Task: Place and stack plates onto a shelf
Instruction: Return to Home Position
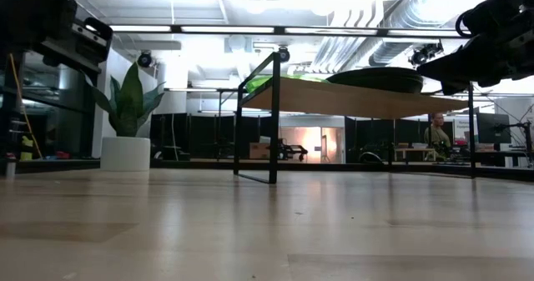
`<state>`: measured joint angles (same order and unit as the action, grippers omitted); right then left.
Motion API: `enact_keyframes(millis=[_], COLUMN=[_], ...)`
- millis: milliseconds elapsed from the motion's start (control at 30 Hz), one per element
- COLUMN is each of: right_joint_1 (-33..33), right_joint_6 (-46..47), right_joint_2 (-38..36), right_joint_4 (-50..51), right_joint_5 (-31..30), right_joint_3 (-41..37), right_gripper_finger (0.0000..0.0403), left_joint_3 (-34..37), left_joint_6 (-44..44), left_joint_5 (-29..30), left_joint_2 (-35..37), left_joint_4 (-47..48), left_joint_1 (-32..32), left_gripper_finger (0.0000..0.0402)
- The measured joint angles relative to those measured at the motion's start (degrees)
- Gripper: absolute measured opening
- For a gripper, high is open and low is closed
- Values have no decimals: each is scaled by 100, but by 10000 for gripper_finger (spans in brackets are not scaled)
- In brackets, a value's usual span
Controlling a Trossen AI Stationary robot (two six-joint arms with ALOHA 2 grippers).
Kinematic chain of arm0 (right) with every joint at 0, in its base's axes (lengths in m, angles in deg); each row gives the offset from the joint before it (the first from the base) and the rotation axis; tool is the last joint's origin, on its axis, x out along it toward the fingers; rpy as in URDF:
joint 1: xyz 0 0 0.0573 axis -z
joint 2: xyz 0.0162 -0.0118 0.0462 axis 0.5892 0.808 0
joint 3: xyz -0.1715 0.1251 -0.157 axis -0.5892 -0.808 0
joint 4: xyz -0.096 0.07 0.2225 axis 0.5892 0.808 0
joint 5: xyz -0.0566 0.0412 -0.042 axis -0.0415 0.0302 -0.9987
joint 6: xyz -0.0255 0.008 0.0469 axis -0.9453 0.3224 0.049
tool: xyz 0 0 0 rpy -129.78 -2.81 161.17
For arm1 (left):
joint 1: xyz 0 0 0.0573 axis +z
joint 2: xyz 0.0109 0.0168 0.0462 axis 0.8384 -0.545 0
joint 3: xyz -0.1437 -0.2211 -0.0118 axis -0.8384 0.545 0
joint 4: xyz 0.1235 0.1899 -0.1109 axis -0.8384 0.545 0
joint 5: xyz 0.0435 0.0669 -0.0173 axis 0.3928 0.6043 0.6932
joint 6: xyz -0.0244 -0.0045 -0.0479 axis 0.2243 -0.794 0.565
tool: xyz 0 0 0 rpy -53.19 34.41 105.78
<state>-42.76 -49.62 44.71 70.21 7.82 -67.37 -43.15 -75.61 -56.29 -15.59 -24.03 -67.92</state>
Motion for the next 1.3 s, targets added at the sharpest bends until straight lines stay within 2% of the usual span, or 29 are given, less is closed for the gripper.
enact_keyframes(millis=[467,600,867,1000,1067,1167,1300], right_joint_1=[-1,-2,-2,-1,-2,-2,-2], right_joint_6=[0,2,0,1,0,0,2], right_joint_2=[0,2,2,2,2,2,2], right_joint_4=[0,0,0,0,0,0,0], right_joint_5=[0,-2,-2,-2,-2,-2,-2], right_joint_3=[-1,-2,-2,-2,-2,-2,-2], right_gripper_finger=[0,0,0,0,0,0,0], left_joint_3=[0,-2,-4,-6,-7,-4,-1], left_joint_6=[-3,-7,-31,-1027,-1197,-940,-262], left_joint_5=[11,13,12,175,209,670,2150], left_joint_2=[0,325,1141,1285,1284,1281,1281], left_joint_4=[1,172,374,237,334,744,1440], left_joint_1=[0,-7,484,701,751,820,892], left_gripper_finger=[1,1,1,1,1,1,1])
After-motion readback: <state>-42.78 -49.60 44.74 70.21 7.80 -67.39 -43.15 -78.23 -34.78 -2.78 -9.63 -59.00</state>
